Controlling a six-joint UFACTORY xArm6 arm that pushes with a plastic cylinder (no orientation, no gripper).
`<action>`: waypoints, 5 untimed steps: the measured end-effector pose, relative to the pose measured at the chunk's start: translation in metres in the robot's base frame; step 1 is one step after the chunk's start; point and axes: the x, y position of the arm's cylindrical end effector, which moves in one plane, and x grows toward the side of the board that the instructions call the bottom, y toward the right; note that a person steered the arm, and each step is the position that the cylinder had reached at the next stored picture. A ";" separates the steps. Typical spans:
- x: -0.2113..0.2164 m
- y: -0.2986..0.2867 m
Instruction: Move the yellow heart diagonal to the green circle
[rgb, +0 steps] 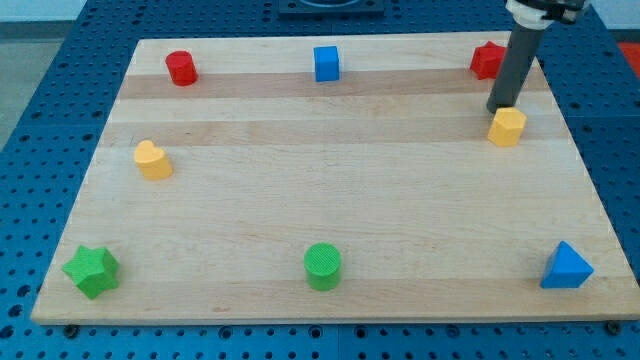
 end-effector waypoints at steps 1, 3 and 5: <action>0.014 0.000; 0.018 -0.014; 0.052 -0.119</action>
